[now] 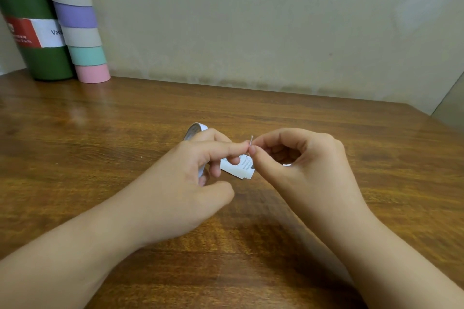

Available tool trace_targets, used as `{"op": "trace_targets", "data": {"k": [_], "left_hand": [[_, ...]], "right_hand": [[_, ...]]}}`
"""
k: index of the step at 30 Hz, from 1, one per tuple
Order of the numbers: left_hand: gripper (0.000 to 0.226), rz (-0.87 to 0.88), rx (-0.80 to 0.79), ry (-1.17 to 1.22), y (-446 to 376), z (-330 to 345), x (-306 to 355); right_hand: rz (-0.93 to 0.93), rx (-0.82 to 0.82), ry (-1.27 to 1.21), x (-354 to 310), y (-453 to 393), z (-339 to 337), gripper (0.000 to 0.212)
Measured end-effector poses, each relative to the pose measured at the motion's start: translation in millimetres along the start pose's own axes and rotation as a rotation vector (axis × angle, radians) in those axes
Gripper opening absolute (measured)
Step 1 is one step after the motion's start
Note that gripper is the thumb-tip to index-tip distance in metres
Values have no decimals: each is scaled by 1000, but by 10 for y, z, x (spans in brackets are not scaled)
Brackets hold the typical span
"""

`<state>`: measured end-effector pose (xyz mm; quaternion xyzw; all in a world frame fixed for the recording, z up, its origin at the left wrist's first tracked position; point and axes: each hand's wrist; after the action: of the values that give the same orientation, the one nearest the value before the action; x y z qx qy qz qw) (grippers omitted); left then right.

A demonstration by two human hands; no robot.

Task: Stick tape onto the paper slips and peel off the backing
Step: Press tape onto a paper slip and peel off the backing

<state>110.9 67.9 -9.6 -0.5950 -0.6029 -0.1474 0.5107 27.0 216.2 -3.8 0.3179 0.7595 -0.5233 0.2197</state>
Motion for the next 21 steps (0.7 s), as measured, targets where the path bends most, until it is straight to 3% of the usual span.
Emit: {"op": "trace_targets", "data": {"k": [21], "left_hand": [[51,-62,14,100,-11,-28,6]], "right_hand": [[41,-36,-64,-15,-4,-18,9]]}}
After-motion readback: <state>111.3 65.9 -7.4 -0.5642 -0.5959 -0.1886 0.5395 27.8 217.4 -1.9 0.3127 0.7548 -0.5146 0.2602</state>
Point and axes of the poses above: each hand's wrist, its own y-axis away from the middle knuckle, its own z-axis out of the palm, x = y × z, and after that the axes turned 13 degrees about x, right-handed
